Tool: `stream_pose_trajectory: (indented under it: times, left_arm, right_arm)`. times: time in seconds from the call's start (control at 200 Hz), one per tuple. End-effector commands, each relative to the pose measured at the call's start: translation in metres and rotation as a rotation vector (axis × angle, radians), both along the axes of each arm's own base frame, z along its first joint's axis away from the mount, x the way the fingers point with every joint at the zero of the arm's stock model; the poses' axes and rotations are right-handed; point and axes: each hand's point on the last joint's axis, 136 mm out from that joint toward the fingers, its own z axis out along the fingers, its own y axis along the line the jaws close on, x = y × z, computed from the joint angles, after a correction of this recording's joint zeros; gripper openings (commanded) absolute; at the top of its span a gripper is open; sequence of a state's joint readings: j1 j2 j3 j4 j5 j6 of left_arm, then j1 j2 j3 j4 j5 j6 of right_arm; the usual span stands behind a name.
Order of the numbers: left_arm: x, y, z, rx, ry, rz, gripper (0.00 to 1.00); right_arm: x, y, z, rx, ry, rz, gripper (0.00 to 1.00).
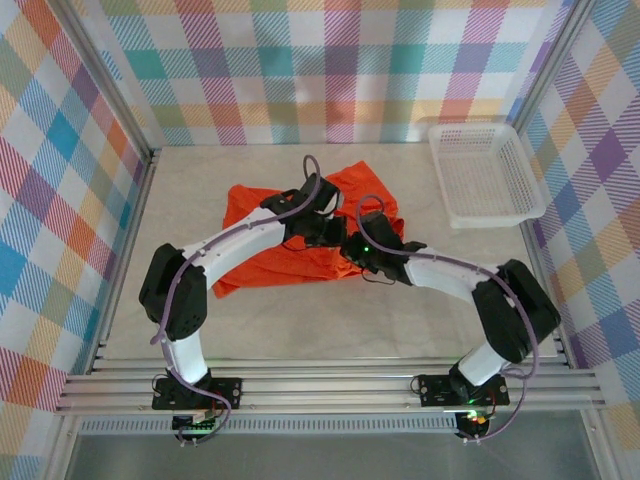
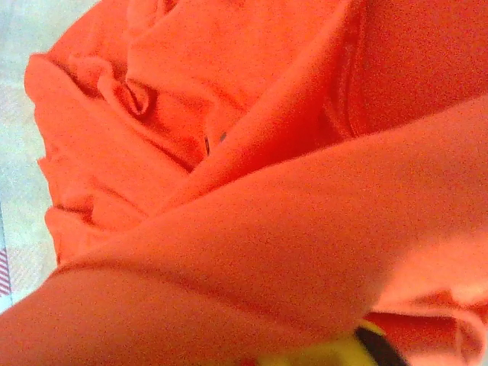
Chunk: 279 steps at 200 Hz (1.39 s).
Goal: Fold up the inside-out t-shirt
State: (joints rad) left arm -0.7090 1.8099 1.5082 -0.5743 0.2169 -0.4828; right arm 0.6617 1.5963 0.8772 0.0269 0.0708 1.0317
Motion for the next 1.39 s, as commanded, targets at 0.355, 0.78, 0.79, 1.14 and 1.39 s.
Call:
stream_pose_trajectory:
  times: [0.355, 0.78, 0.79, 1.14, 1.39]
  left_arm:
    - [-0.002, -0.008, 0.026, -0.068, -0.020, -0.012, 0.00]
    - [0.025, 0.037, -0.006, -0.009, 0.003, 0.101, 0.00]
    - [0.026, 0.038, -0.009, -0.007, 0.006, 0.106, 0.00]
    - [0.049, 0.064, -0.088, 0.025, 0.154, 0.230, 0.00]
    - [0.042, 0.055, -0.081, -0.019, 0.159, 0.218, 0.00]
  right_arm:
    - [0.032, -0.009, -0.078, -0.012, 0.078, -0.350, 0.66]
    - [0.000, -0.008, 0.012, -0.041, -0.046, -0.011, 0.00]
    - [-0.002, -0.009, 0.016, -0.041, -0.058, -0.001, 0.00]
    - [-0.086, -0.053, 0.037, 0.052, -0.284, 0.184, 0.00]
    - [-0.121, -0.110, -0.027, -0.103, -0.077, 0.033, 0.24]
